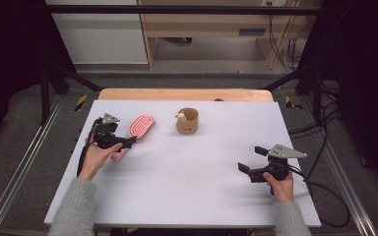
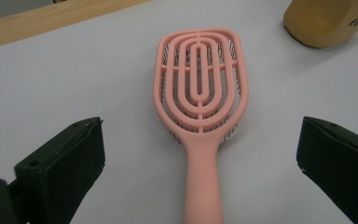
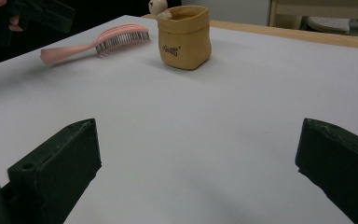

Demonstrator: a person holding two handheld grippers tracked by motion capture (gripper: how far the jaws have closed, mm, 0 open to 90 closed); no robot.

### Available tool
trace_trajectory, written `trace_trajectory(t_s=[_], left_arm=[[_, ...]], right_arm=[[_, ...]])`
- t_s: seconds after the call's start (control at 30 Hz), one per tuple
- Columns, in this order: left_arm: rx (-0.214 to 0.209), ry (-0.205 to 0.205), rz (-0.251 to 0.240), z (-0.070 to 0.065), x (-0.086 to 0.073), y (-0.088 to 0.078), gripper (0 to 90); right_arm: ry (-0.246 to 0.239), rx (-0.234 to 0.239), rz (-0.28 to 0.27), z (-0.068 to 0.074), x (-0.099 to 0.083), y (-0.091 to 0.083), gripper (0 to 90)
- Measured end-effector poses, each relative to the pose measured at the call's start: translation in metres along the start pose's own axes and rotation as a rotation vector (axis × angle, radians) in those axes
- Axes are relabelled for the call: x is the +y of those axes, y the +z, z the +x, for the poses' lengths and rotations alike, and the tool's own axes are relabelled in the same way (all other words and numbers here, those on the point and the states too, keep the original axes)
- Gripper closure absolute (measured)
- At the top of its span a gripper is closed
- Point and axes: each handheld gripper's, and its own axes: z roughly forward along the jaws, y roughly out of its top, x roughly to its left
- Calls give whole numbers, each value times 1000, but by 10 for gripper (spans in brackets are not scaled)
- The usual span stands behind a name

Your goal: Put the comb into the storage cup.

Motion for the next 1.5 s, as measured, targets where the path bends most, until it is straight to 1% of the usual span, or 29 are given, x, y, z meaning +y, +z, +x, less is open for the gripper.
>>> trace_trajectory(t_s=[0.03, 0.17, 0.33, 0.4, 0.63, 0.73, 0.8, 0.87, 0.97, 1.1, 1.13, 1.23, 1.4, 1.5], left_arm=[[0, -4, 3, 0, 0, 1, 10], [9, 0, 30, 0, -2, 8, 10], [10, -13, 53, 2, -4, 15, 15], [14, -4, 66, 2, -4, 17, 25], [22, 1, 94, 3, -7, 24, 72], [31, 8, 99, 2, -8, 26, 112], [25, 10, 102, 2, -8, 27, 138], [28, 9, 108, 2, -9, 29, 150], [30, 17, 115, 1, -10, 30, 198], [20, 21, 117, 0, -10, 31, 268], [24, 23, 120, 0, -10, 31, 278], [17, 22, 125, -1, -10, 33, 311], [25, 33, 128, -3, -10, 34, 402], [22, 34, 131, -3, -10, 34, 438]], right_arm=[[0, 0, 0, 0, 0, 0, 4], [0, 0, -2, 0, 0, 0, 3], [0, 0, 1, 0, 0, 0, 3], [0, 1, -1, 0, 0, 0, 3], [0, 1, 0, 0, 0, 0, 3], [0, 0, 0, 0, 0, 0, 4], [0, 1, 0, 0, 0, 0, 3], [0, 1, 0, 0, 0, 0, 3], [0, 0, 0, 0, 0, 0, 3], [0, 1, 0, 0, 0, 0, 4], [0, 1, -1, 0, 0, 0, 4], [0, 1, -1, 0, 0, 0, 4], [0, 0, 0, 0, 0, 0, 3], [0, -1, -1, 0, 0, 0, 3]])
